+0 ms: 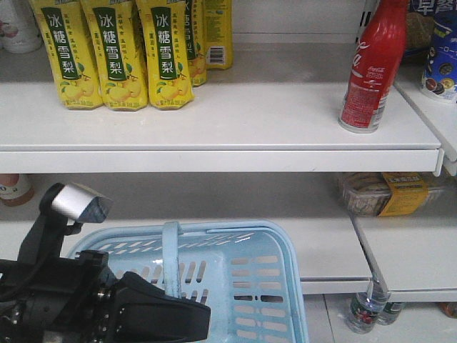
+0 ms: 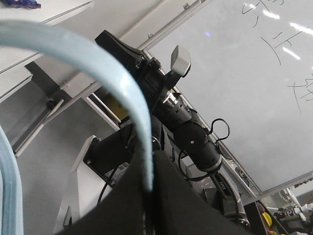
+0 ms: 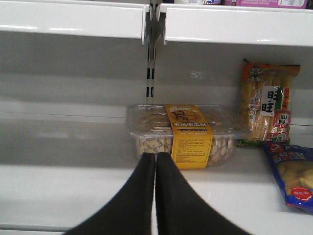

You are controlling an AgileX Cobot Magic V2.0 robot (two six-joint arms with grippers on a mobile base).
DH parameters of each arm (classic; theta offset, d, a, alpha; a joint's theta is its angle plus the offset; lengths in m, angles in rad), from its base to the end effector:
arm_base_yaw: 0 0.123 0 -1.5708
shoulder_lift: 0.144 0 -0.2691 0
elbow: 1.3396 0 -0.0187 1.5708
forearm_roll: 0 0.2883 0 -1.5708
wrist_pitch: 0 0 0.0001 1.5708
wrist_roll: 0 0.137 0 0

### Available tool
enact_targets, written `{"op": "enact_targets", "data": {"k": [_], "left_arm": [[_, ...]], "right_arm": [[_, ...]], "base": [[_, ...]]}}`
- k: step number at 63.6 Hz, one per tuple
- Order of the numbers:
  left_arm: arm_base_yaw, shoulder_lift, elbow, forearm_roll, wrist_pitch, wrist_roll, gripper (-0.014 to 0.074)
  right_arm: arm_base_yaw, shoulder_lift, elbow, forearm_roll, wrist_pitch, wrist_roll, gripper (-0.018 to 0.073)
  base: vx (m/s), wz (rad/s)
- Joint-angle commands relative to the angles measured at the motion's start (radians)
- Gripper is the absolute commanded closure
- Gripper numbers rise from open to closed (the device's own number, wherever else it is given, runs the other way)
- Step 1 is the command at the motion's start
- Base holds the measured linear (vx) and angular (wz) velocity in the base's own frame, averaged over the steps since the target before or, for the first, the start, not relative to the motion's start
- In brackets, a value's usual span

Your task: Place coke in basket with both arms

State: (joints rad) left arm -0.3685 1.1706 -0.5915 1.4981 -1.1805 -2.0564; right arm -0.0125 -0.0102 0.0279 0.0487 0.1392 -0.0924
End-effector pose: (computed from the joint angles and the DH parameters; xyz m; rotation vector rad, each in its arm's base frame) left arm 0.1832 -0.2061 0.2471 0.6102 2.0015 -1.7676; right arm 0.1563 -0.0010 0.1880 -0.0311 1.6402 -0.0378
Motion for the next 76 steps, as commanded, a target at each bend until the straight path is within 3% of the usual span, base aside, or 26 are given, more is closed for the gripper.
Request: {"op": "enact_targets", "data": {"k": [1, 24, 36, 55, 63, 76], "left_arm": [[-0.003, -0.022, -0.025, -0.083, -0.065, 0.006, 0.0603], [-0.003, -0.022, -0.025, -0.083, -0.065, 0.006, 0.0603], [-0.003, -0.022, -0.025, -0.083, -0.065, 0.006, 0.0603], [-0.003, -0.022, -0.025, -0.083, -0.065, 0.006, 0.0603], [-0.003, -0.022, -0.025, -0.083, -0.065, 0.006, 0.0603], [-0.003, -0.022, -0.025, -0.083, -0.065, 0.006, 0.0603]], "right_arm": [[-0.006, -0.019, 0.011, -0.007, -0.075, -0.005, 0.0564], [-0.006, -0.019, 0.011, 0.016, -0.105, 0.012, 0.0564], [-0.006, -0.019, 0.011, 0.269, -0.174, 0.182, 0.0564], [-0.006, -0.019, 0.009, 0.680, -0.274, 0.233, 0.0564], [-0.006, -0.019, -0.028, 0.691, -0.233, 0.213, 0.0564], [-0.006, 0.005, -0.262, 0.573, -0.124, 0.024, 0.0564]], "base": [[0.00, 0.00], [0.00, 0.00], [0.00, 0.00], [0.00, 0.00], [0.00, 0.00], [0.00, 0.00]]}}
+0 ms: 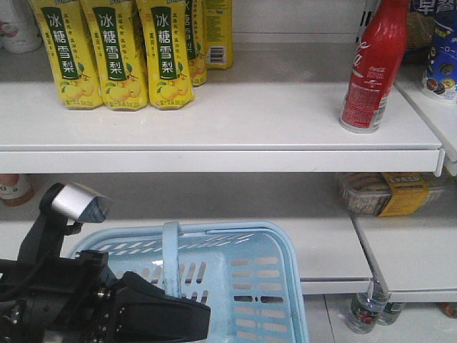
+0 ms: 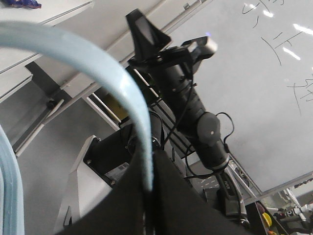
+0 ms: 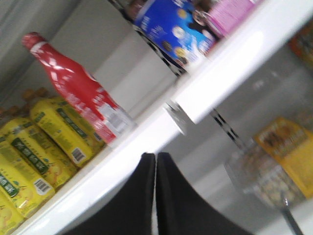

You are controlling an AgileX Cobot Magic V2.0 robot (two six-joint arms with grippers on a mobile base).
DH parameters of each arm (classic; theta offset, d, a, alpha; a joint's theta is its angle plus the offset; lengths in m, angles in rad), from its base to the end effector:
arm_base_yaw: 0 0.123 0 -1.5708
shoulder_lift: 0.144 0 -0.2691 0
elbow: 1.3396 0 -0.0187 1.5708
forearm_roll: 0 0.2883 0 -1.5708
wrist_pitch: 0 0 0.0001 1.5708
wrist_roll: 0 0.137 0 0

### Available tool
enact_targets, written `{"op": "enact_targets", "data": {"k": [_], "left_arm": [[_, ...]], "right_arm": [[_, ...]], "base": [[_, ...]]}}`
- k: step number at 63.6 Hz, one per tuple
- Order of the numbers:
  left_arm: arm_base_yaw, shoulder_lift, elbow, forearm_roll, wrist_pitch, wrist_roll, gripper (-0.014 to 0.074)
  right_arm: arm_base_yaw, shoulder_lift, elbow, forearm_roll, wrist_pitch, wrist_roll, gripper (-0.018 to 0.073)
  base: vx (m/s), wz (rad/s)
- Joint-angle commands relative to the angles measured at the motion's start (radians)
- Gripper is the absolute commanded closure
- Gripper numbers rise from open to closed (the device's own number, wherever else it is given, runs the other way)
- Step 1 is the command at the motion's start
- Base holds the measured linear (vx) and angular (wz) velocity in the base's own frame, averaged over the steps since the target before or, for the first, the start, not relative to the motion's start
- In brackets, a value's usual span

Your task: Place coke in basket with both arms

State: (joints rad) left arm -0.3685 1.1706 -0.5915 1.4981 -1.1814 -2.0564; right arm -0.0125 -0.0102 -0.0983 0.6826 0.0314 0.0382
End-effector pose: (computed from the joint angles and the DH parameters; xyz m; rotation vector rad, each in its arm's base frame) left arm 0.1831 -0.2062 0.2471 0.6109 2.0012 -1.7685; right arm 0.1475 0.0009 0.2566 0.4954 1.3373 0.6005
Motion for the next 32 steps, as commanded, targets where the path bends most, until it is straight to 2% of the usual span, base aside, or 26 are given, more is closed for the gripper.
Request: {"op": "enact_targets", "data": {"k": [1, 11, 18, 28, 32], "left_arm": [[-0.003, -0.022, -0.025, -0.083, -0.064, 0.006, 0.0603], [-0.003, -0.022, -0.025, -0.083, -0.064, 0.006, 0.0603], [-0.003, -0.022, -0.025, -0.083, -0.064, 0.006, 0.0603], [-0.003, -0.022, -0.025, -0.083, -0.064, 0.006, 0.0603], [-0.003, -0.022, -0.025, -0.083, -0.064, 0.006, 0.0603]], "right_arm": [[-0.006, 0.012, -0.153, -0.066, -0.006, -0.118, 0.0564], [-0.006, 0.135, -0.317, -0.069, 0.146, -0.307, 0.0547], [-0.006, 0.212, -0.374, -0.046, 0.223, -0.420, 0.0484], [-0.006, 0.265, -0.381, 0.014, 0.221, -0.493, 0.0262], [-0.006, 0.277, -0.381, 0.025, 0.192, -0.508, 0.0134]], "base": [[0.00, 0.00], [0.00, 0.00], [0.00, 0.00], [0.00, 0.00], [0.00, 0.00]]}}
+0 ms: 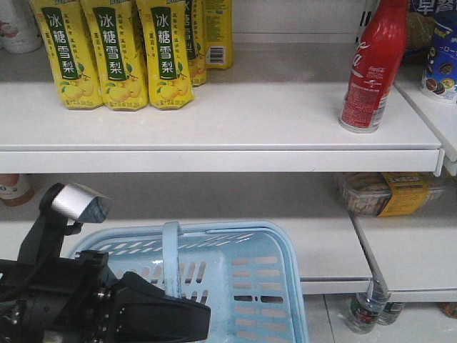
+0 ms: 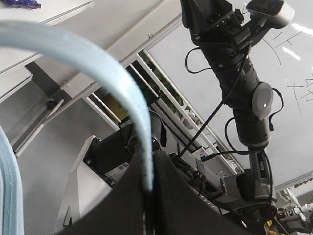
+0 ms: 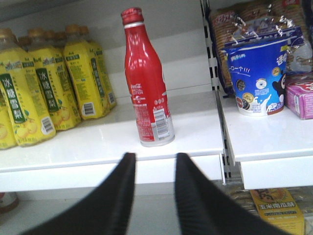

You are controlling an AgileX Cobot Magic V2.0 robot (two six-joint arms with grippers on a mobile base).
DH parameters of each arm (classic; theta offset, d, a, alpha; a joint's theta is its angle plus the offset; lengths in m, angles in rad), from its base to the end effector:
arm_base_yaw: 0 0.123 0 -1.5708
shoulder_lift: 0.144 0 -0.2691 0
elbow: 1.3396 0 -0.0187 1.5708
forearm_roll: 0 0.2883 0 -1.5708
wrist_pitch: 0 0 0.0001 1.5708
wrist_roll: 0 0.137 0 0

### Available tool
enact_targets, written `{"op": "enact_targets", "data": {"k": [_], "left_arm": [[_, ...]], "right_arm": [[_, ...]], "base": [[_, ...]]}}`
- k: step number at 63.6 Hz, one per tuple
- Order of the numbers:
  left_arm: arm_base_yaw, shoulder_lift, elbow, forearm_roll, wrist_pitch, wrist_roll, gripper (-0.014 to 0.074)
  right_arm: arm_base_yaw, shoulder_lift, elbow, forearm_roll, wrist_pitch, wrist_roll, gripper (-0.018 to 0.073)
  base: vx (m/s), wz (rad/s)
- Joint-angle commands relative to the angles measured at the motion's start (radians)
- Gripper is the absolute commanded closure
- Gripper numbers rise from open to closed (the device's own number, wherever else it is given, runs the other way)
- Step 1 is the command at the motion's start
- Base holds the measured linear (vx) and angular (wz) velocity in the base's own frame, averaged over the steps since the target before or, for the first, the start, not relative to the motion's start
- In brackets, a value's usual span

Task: Place coke in basket with both arms
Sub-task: 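Reach the right gripper to the red Coca-Cola bottle on the shelf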

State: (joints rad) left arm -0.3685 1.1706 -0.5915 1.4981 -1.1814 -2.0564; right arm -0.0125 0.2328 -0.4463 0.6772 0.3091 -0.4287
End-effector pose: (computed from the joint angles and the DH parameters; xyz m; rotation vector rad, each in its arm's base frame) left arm 0.1831 -0.2062 0.2471 0.6109 2.0012 -1.7685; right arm 0.1542 0.0242 0.3328 0.0263 1.5230 0.3150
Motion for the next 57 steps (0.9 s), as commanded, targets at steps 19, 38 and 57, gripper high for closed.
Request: {"op": "enact_targets", "data": {"k": [19, 38, 57], "left_arm": [[-0.003, -0.022, -0.025, -0.083, -0.064, 0.006, 0.0603], [-0.003, -0.022, -0.025, -0.083, -0.064, 0.006, 0.0603], [-0.003, -0.022, -0.025, -0.083, -0.064, 0.006, 0.0603]], "right_arm": [[-0.006, 0.122, -0.085, 0.033, -0.083, -0.118, -0.0118], [-0.006, 0.348, -0.322, 0.108, 0.030, -0.364, -0.0075], [-0.006, 0.605, -0.513, 0.381, 0.016, -0.675, -0.0070]], "base": [[0.00, 0.00], [0.00, 0.00], [0.00, 0.00]]}}
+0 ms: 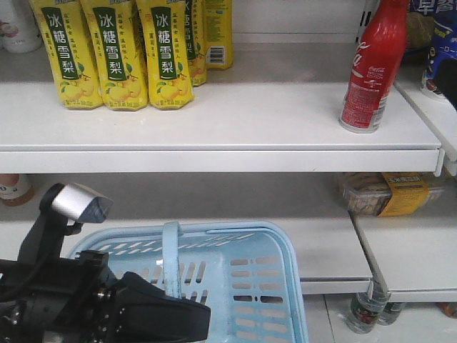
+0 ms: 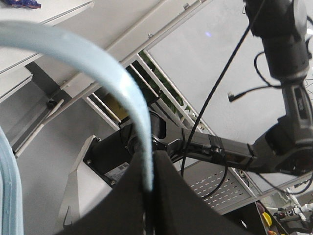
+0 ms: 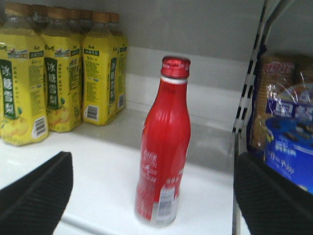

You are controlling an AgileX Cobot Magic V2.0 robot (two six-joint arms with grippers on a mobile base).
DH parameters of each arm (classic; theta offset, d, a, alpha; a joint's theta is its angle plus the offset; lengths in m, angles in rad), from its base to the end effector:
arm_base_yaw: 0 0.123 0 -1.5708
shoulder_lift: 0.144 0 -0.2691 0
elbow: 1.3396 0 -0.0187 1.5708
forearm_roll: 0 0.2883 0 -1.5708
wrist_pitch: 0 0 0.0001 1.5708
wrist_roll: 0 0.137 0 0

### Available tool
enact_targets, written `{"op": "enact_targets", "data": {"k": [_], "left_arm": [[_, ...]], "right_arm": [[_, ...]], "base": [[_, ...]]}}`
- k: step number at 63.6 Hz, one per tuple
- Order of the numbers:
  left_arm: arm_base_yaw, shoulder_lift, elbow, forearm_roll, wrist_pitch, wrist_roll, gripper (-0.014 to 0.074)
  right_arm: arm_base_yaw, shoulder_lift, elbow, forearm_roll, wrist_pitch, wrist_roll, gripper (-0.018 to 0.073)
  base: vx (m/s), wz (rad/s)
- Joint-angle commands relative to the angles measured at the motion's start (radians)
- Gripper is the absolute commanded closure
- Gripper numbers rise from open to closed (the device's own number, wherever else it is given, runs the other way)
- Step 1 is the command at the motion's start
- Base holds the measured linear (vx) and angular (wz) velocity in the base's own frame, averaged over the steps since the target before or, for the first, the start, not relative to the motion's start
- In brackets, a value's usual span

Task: Place coke in basket with both arms
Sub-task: 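Reach the right gripper to the red Coca-Cola bottle on the shelf, then close the right gripper on the bottle's neck and lift it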

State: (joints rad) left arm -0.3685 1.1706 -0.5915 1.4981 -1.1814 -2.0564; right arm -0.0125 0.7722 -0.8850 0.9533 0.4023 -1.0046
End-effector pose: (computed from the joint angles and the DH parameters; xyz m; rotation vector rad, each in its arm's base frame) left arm 0.1831 -0.2062 0.2471 0.6109 2.0012 -1.7685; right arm 0.2452 0.0407 0.4066 -0.3130 1.5825 0.1817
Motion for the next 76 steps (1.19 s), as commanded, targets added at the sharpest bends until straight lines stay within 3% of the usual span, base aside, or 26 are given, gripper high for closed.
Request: {"op": "enact_targets", "data": {"k": [1, 15, 28, 56, 66, 76], "left_arm": [[-0.003, -0.022, -0.025, -0.083, -0.064, 0.006, 0.0603], [-0.003, -0.022, -0.025, -0.083, -0.064, 0.006, 0.0603], [-0.003, -0.022, -0.025, -0.083, -0.064, 0.006, 0.0603], [-0.003, -0.022, -0.025, -0.085, -0.064, 0.006, 0.0603], [-0.003, -0.022, -0.025, -0.085, -0.064, 0.006, 0.0603], [-0.003, -0.022, -0.025, -0.085, -0.064, 0.006, 0.0603]], "right_arm": [[-0.006, 0.077, -0.082, 0.116, -0.079, -0.110, -0.0069], [-0.006, 0.252, -0.205, 0.275, -0.077, -0.262, -0.0060], [-0.006, 0.384, -0.316, 0.381, 0.001, -0.321, -0.0047], [0.049, 0.580, -0.440, 0.394, -0.019, -0.350, -0.0019], [0.049, 0.593, -0.440, 0.395, -0.052, -0.350, 0.0081], [0.049, 0.593, -0.440, 0.396, -0.070, -0.350, 0.0323]], "base": [[0.00, 0.00], [0.00, 0.00], [0.00, 0.00], [0.00, 0.00], [0.00, 0.00], [0.00, 0.00]]}}
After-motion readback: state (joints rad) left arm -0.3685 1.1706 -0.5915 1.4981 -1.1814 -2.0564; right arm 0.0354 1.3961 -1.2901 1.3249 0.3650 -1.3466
